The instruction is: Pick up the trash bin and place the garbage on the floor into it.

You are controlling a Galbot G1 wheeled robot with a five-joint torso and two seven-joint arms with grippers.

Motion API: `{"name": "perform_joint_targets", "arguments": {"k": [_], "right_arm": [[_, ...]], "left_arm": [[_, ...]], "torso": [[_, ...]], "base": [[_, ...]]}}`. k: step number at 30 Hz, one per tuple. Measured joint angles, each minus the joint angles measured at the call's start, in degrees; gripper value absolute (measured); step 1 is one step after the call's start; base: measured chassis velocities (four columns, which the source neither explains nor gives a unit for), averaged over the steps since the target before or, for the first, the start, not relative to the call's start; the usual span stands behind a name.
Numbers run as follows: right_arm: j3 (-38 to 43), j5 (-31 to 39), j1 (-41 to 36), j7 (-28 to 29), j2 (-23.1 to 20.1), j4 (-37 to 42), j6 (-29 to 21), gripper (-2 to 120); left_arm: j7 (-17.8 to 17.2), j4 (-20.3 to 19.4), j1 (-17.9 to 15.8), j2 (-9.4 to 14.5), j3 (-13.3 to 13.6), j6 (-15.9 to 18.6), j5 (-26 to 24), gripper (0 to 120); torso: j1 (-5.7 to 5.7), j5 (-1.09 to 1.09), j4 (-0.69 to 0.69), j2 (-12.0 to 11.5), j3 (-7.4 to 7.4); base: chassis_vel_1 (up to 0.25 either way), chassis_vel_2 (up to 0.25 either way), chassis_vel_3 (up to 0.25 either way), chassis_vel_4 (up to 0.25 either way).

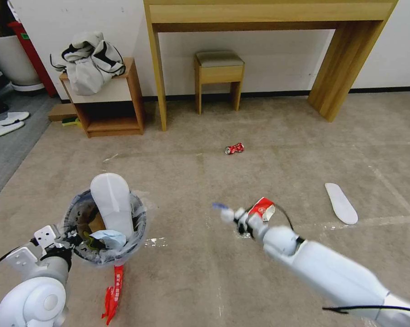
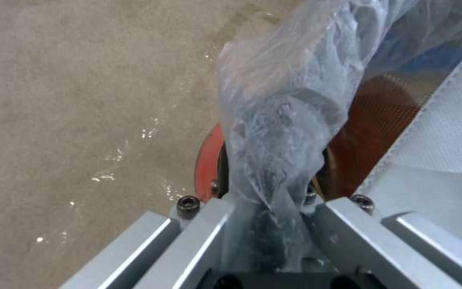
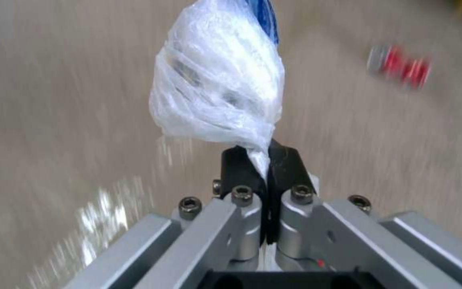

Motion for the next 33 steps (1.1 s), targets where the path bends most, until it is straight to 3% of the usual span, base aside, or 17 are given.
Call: {"name": "perform_joint_targets", "arguments": {"k": [2,11,33], "right_arm": [[1.5,6.4,3.9,1.2,-1.8,8.8,-0.1,0],[1.1,19.3,16.0,3.5,-1.1,21.3,-0.3,0],[-0.9,29.9,20.0,8.6,-0.9,35.6,-0.5,0]], "left_arm": [[-2.1,-1.2,-0.4,0.8,0.4,1.2,-4.5,0],[-7.2,-1.9,-1.0,3.4,0.8,3.6,-12.1,0],[-7.7,-1.2,-2.7,4.7,3.3,4.5,-13.2,0]], "torso": [[0.0,0.0,0.0,0.0,0.0],[0.0,0.0,0.01,0.0,0.0],[0.0,0.01,0.0,0.0,0.0]], "base": [[0.0,0.0,0.0,0.0],[0.0,0.0,0.0,0.0],[0.0,0.0,0.0,0.0]]}}
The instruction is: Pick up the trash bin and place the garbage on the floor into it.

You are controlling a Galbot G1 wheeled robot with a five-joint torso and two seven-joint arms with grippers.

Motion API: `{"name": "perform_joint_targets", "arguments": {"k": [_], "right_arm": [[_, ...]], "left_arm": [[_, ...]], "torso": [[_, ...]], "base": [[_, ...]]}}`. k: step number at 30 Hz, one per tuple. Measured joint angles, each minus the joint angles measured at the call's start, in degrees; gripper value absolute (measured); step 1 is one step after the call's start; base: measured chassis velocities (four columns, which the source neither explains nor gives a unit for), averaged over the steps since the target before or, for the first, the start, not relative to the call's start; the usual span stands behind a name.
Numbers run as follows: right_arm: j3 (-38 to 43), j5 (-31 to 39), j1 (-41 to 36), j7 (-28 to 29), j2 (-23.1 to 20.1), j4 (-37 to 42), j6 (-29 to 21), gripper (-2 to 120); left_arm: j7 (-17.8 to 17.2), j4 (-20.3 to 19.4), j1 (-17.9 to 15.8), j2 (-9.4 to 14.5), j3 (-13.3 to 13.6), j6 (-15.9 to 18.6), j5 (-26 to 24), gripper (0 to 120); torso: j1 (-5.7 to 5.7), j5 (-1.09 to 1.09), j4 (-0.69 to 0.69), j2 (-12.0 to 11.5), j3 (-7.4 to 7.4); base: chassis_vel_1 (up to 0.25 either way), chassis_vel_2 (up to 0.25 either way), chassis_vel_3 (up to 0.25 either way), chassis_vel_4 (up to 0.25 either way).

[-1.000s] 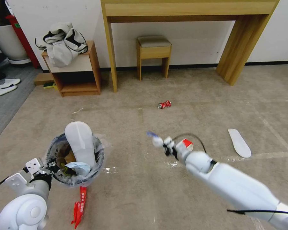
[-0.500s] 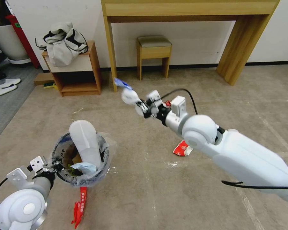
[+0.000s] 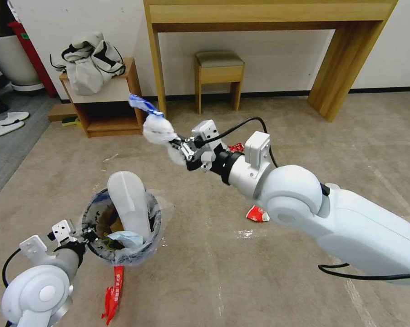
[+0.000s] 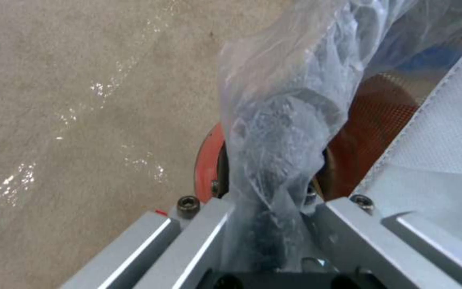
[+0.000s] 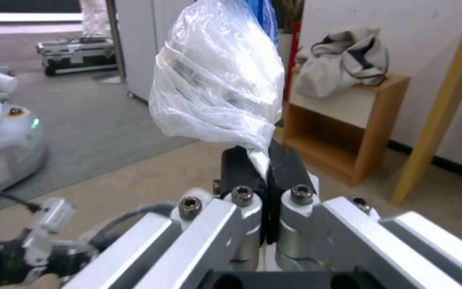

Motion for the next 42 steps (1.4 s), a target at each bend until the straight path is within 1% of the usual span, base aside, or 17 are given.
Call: {"name": "perform_joint_targets", "arguments": {"k": [4,6,7,10,13,14,15,16,22,25,26,31,36,37,42], "right_arm": [[-1.0,1.5,0.5,0.4,0.4,0.0,-0.3,0],[-2.4,3.8,1.0,1.5,1.5,0.1,-0.9,0],[-2.4,3.8,1.0,1.5,1.5,0.1,-0.9,0],[-5.1,5.1,1.3,2.8,3.3,-0.4,-1.4,0],[-6.3,5.4,1.3,3.3,3.8,-0.8,-1.5,0],[-8.0,5.6,1.3,3.9,4.5,-1.6,-1.5,0],[-8.0,5.6,1.3,3.9,4.5,-1.6,-1.5,0],[-10.6,5.9,1.1,4.7,5.9,-3.4,-1.5,0],[-13.6,5.3,0.5,5.2,8.2,-6.7,-1.4,0],[-15.8,4.0,0.1,5.3,10.7,-9.9,-1.0,0],[-15.8,4.0,0.1,5.3,10.7,-9.9,-1.0,0],[-17.9,2.5,0.0,5.3,13.4,-14.0,-0.2,0],[-19.0,2.1,0.3,5.1,14.8,-15.8,0.1,0],[-19.7,1.7,0.5,5.1,15.9,-16.9,0.4,0],[-20.4,1.4,0.5,5.1,17.2,-17.9,0.5,0]], "left_arm": [[0.0,0.1,-0.2,0.0,0.1,0.0,0.0,0],[0.1,0.1,-0.4,0.0,0.1,0.0,-0.1,0],[0.1,0.1,-0.4,0.0,0.1,0.0,-0.1,0],[0.1,0.1,-0.6,0.0,0.1,0.0,-0.1,0],[0.1,0.0,-0.6,0.0,0.1,0.0,-0.2,0],[0.1,-0.2,-0.6,0.0,0.1,0.0,-0.2,0],[0.1,-0.2,-0.6,0.0,0.1,0.0,-0.2,0],[0.2,-0.5,-0.6,-0.1,0.1,0.0,-0.2,0],[0.2,-0.8,-0.5,-0.3,0.0,0.0,-0.2,0],[0.3,-1.1,-0.4,-0.4,-0.1,0.0,-0.3,0],[0.3,-1.1,-0.4,-0.4,-0.1,0.0,-0.3,0],[0.3,-1.6,-0.2,-0.4,-0.4,0.0,-0.4,0],[0.3,-1.8,-0.1,-0.5,-0.5,0.0,-0.5,0],[0.4,-1.9,-0.2,-0.6,-0.5,0.0,-0.5,0],[0.4,-1.9,-0.2,-0.7,-0.5,-0.1,-0.5,0]], "torso": [[0.0,0.0,0.0,0.0,0.0],[0.0,0.0,0.0,0.0,0.0],[0.0,0.0,0.0,0.0,0.0],[0.0,0.0,0.0,0.0,0.0],[0.0,0.0,0.0,0.0,0.0],[0.0,0.0,0.0,0.0,0.0],[0.0,0.0,0.0,0.0,0.0],[0.0,-0.01,0.0,0.0,0.0],[0.0,-0.01,0.0,0.0,0.0],[0.0,0.0,0.0,0.0,0.0],[0.0,0.0,0.0,0.0,0.0],[0.0,0.0,0.0,0.0,0.0],[0.0,-0.01,0.0,0.0,0.0],[0.0,0.0,0.0,0.0,0.0],[0.0,-0.01,0.0,0.0,0.0]], "base": [[0.0,0.0,0.0,0.0],[0.0,0.0,0.0,0.0],[0.0,0.0,0.0,0.0],[0.0,0.0,0.0,0.0],[0.0,0.0,0.0,0.0],[0.0,0.0,0.0,0.0],[0.0,0.0,0.0,0.0],[0.0,0.0,0.0,0.0],[0.0,0.0,0.0,0.0],[0.0,0.0,0.0,0.0],[0.0,0.0,0.0,0.0],[0.0,0.0,0.0,0.0],[0.0,0.0,0.0,0.0],[0.0,0.0,0.0,0.0],[0.0,0.0,0.0,0.0]]}}
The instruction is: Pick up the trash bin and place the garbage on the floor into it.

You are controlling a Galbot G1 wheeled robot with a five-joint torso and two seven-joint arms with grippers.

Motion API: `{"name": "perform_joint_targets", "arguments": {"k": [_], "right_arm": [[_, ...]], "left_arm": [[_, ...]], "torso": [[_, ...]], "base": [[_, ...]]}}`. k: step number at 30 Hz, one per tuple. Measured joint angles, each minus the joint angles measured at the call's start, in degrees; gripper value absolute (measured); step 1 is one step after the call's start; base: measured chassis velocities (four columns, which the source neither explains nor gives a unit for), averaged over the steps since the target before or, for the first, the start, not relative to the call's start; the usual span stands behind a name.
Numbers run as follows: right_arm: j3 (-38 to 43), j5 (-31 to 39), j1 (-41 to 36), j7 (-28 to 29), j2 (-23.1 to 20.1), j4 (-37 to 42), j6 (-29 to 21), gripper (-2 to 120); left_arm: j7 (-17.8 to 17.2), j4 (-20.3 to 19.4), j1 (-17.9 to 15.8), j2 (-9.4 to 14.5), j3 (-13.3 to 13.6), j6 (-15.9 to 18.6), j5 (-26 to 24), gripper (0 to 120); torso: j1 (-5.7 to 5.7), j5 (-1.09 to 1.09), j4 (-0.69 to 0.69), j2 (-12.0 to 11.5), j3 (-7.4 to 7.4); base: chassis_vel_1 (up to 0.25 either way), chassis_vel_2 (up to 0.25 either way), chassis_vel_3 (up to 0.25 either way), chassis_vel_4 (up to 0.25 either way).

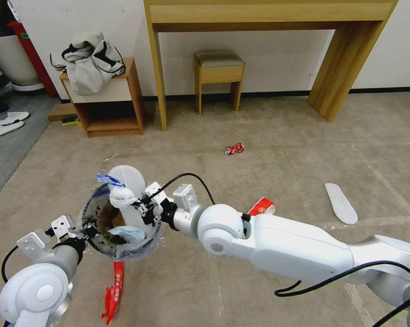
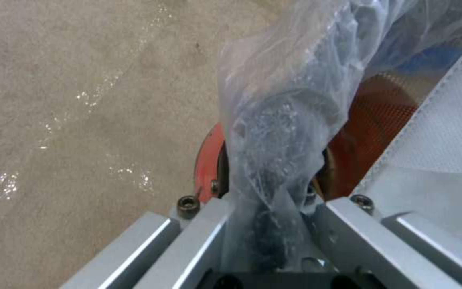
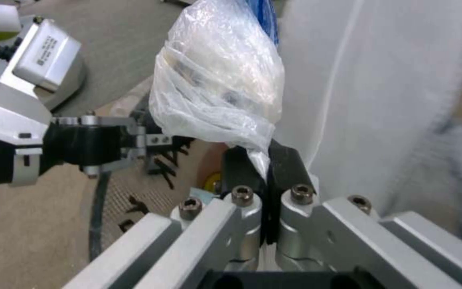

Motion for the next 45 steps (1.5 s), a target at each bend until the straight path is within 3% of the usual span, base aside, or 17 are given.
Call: {"name": "perform_joint_targets", "arguments": {"k": [12,45], "right_arm": [[-3.4,-1.0,0.9,-0.1,5.0,-4.7,0.2,0],[-7.1,-5.4,0.3,-2.7,7.9,-16.8,3.3,0]], "left_arm": [[0.1,-0.1,-0.2,-0.1,0.0,-0.1,-0.1,0],[0.8,0.3,-0.3,-0.6,0.2,-0.2,0.2,0]], "torso": [[0.0,0.0,0.0,0.0,0.0],[0.0,0.01,0.0,0.0,0.0]], "base": [[0.0,0.0,0.0,0.0],[0.0,0.0,0.0,0.0]]}}
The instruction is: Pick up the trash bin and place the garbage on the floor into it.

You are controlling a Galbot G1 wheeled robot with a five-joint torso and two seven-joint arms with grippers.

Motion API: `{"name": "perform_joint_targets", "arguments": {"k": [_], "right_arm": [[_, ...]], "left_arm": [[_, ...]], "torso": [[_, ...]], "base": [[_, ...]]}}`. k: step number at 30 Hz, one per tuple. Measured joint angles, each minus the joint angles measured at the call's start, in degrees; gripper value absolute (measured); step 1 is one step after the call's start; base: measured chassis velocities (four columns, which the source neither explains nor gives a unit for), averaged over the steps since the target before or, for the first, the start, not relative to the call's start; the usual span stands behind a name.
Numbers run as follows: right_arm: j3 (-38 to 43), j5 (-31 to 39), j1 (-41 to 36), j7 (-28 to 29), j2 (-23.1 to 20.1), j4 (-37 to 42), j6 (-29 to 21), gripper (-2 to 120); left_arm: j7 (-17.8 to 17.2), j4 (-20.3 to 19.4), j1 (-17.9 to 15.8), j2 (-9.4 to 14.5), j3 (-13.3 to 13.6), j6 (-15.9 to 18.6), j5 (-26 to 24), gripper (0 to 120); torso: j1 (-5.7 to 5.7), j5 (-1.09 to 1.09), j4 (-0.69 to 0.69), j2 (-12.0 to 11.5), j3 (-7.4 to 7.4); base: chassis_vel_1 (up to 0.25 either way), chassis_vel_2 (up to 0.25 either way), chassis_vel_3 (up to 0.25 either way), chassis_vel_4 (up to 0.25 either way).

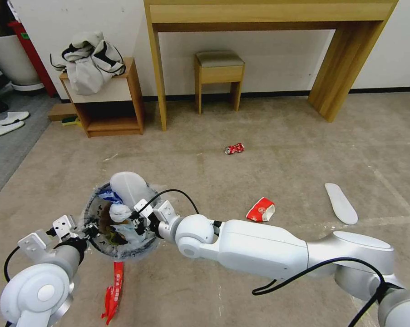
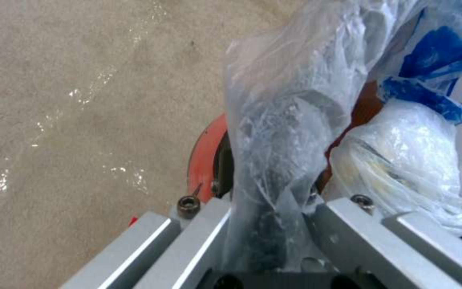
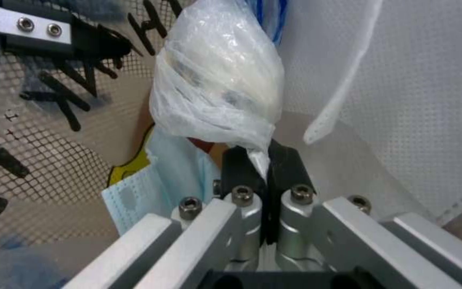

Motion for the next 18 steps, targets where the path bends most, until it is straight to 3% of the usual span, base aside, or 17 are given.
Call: {"name": "perform_joint_targets", "arguments": {"k": [18], "right_arm": [[-0.4,-0.5,-0.2,0.0,-0.2,-0.4,0.1,0]], "left_arm": [[0.1,0.2,-0.2,-0.2,0.2,0.0,0.2,0]], "torso": [[0.0,0.0,0.0,0.0,-0.01]], "base": [[0.0,0.0,0.0,0.0]]}}
